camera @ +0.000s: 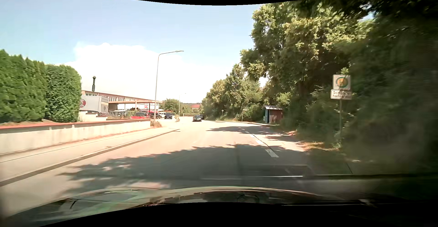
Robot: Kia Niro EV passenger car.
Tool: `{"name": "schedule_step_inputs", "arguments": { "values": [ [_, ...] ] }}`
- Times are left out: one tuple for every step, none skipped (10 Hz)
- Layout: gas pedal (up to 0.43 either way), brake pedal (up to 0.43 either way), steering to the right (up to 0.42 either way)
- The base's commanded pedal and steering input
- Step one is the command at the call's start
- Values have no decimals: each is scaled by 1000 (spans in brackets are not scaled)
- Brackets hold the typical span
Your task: Follow the waypoints while adhering to traffic rules and regulations
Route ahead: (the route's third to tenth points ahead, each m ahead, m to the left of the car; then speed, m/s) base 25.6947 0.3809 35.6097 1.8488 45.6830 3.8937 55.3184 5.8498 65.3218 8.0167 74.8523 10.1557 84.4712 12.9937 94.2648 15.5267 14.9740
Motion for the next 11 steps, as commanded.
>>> {"name": "schedule_step_inputs", "arguments": {
  "values": [
    [98, 0, -2],
    [98, 0, -3],
    [98, 0, -7],
    [79, 0, -9],
    [79, 0, -11],
    [79, 0, -13],
    [87, 0, -17],
    [98, 0, -22],
    [110, 0, -26],
    [110, 0, -27],
    [98, 0, -27]
  ]
}}
